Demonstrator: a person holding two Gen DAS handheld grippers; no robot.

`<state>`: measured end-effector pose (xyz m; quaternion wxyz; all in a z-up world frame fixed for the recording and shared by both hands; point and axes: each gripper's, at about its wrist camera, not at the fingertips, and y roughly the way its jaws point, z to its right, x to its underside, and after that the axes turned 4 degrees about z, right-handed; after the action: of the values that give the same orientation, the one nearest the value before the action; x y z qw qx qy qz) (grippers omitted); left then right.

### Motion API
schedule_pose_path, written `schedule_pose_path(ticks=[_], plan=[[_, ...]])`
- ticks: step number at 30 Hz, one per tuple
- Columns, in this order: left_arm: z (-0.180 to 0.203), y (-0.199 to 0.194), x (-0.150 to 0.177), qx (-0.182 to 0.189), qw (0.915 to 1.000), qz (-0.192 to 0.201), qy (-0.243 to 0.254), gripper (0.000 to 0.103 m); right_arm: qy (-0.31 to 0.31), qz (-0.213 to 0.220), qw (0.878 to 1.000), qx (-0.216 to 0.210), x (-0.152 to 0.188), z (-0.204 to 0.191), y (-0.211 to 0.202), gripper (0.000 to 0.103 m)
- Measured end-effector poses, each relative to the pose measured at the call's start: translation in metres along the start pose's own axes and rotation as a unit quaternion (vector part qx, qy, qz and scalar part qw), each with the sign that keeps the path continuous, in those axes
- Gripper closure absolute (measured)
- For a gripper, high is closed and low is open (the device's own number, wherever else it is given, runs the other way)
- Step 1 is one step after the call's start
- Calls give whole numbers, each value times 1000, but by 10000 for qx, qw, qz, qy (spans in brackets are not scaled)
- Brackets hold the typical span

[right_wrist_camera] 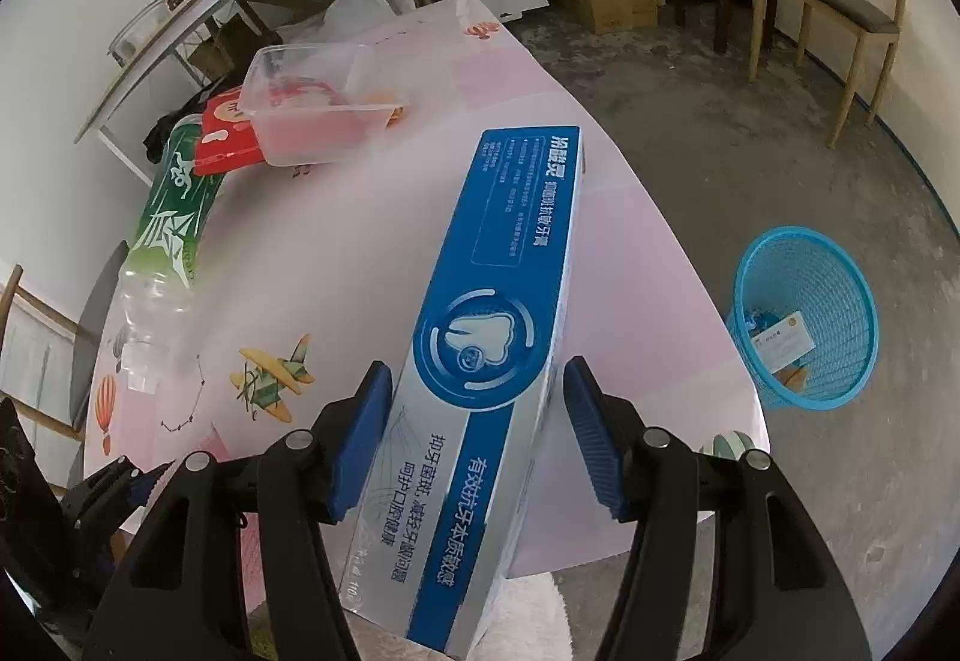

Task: Collect trash
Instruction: 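Grasp the pink mesh sponge with the left gripper while the right holds the toothpaste box, then carry the sponge and toothpaste box over the wastebasket and open both grippers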

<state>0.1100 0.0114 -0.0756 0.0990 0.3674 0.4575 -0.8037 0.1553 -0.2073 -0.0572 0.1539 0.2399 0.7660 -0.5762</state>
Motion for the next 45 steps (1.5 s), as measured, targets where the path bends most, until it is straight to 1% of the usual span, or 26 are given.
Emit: schedule_pose_path(ticks=[4,8,10,11,12,13,14,15,16,17,19,21,23,26,27,28,31,32,35,38,40,43,44,45], plan=[[-6,4,-11,-151,9998,85,-50,54,48,-2,10000,17,0,1,1,45],[-22,16,-35,-577,9978,244,-200,53,80,-34,10000,37,0,1,5,45],[-27,20,-43,-692,9970,279,-219,52,74,-25,10000,57,0,0,5,45],[-29,21,-46,-738,9966,290,-230,48,76,-21,10000,49,-1,1,5,45],[-30,22,-49,-763,9964,285,-252,40,95,-13,10000,26,-2,1,5,45],[-30,22,-50,-738,9965,286,-279,34,120,-10,9999,-5,-2,2,5,45],[-30,20,-51,-672,9968,320,-307,25,173,-19,9998,-78,-3,4,6,44],[-31,16,-51,-638,9968,353,-312,21,215,-23,9997,-130,-4,5,6,43],[-30,15,-51,-582,9972,379,-288,20,274,-32,9994,-206,-4,7,6,40],[-28,14,-51,-546,9977,322,-248,19,330,-45,9991,-280,-5,9,6,33],[-25,16,-49,-544,9982,160,-175,17,402,-53,9985,-361,-6,10,6,28],[-22,23,-46,-656,9978,-84,-29,17,372,-62,9987,-355,-5,8,6,28],[-17,32,-40,-912,9949,-401,141,17,317,-60,9990,-295,-5,7,6,28],[-15,38,-36,-1080,9921,-586,259,17,280,-16,9995,-173,-3,5,7,28],[-13,40,-35,-1156,9909,-629,292,21,268,-10,9995,-139,-3,6,7,28],[-13,40,-35,-1195,9904,-628,313,22,248,13,9997,-89,-2,5,7,29],[-12,41,-35,-1279,9891,-643,342,24,150,54,9998,145,-1,3,7,39],[-11,41,-36,-1293,9889,-648,331,25,120,64,9997,189,0,2,6,49],[-8,39,-37,-1302,9888,-647,334,26,295,57,9995,28,0,9,4,52],[-4,37,-41,-1261,9896,-582,377,27,666,137,9969,-408,3,23,-4,53],[1,32,-46,-1193,9907,-511,407,27,968,247,9917,-807,6,38,-12,53],[14,30,-58,-952,9937,-432,407,27,1325,498,9836,-1118,9,61,-30,54],[18,30,-62,-886,9944,-409,415,27,1460,618,9806,-1157,10,72,-39,54],[25,32,-69,-742,9956,-377,437,27,1530,694,9789,-1165,11,78,-45,54]])
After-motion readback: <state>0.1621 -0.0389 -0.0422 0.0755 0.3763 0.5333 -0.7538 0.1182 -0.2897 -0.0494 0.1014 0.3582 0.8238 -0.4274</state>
